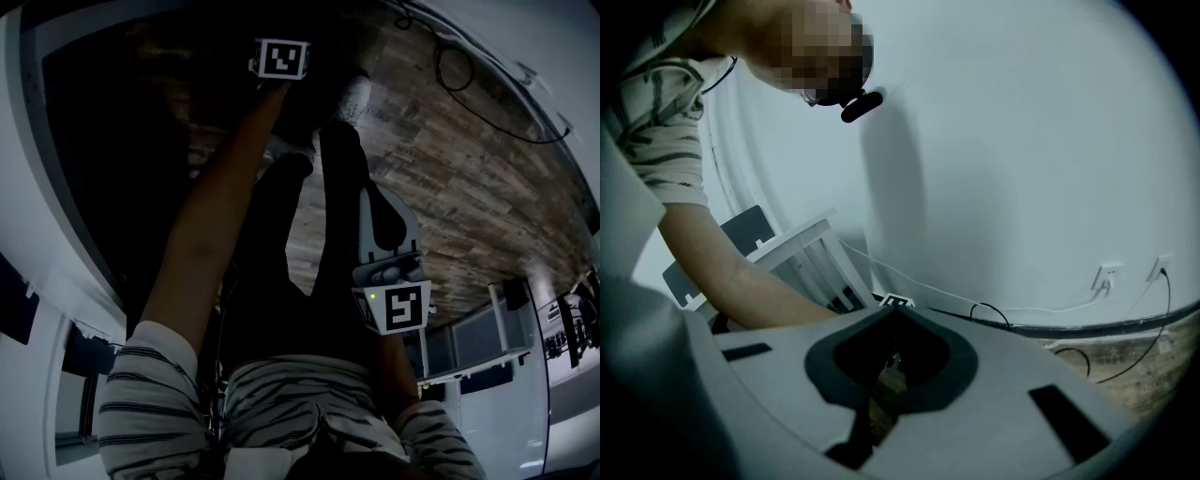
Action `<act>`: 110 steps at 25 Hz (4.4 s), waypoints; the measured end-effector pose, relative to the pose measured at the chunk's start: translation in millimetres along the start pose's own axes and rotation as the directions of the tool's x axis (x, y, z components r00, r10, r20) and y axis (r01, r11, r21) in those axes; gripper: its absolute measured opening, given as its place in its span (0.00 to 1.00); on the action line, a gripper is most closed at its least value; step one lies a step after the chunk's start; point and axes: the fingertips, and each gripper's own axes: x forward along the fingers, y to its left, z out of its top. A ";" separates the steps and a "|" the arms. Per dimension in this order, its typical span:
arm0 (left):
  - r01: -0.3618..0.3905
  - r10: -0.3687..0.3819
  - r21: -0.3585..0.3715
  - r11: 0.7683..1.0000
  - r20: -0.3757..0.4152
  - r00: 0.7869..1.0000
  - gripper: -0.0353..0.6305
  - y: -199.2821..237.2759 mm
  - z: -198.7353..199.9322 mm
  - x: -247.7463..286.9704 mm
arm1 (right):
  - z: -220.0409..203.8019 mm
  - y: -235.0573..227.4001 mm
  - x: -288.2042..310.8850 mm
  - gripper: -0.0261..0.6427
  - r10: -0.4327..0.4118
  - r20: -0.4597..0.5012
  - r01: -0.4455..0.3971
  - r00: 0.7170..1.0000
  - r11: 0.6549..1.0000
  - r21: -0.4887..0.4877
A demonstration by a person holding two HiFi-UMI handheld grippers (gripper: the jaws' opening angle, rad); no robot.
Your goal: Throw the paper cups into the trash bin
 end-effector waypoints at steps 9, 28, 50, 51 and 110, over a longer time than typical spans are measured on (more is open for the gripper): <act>-0.032 0.033 -0.007 0.999 0.036 0.999 0.37 4.6 10.8 -42.6 | 17.3 6.8 -5.9 0.05 0.020 0.001 -0.020 1.000 0.999 -0.029; 0.034 -0.011 -0.134 0.990 0.167 0.986 0.27 -10.6 17.9 -130.5 | 56.6 39.9 -17.2 0.05 0.105 0.009 -0.103 0.994 0.986 -0.133; 0.070 0.017 -0.226 0.971 0.360 0.933 0.14 -12.6 49.6 -289.0 | 109.9 76.4 -29.4 0.05 0.153 -0.035 -0.157 0.988 0.953 -0.260; 0.073 0.016 -0.224 0.972 0.372 0.928 0.14 -13.5 52.6 -295.6 | 113.3 78.7 -30.2 0.05 0.158 -0.034 -0.161 0.987 0.950 -0.266; -0.041 0.086 -0.075 0.996 0.856 0.510 0.09 -37.6 43.3 -683.6 | 279.4 214.4 -78.3 0.05 0.426 0.109 -0.344 0.898 0.836 -0.428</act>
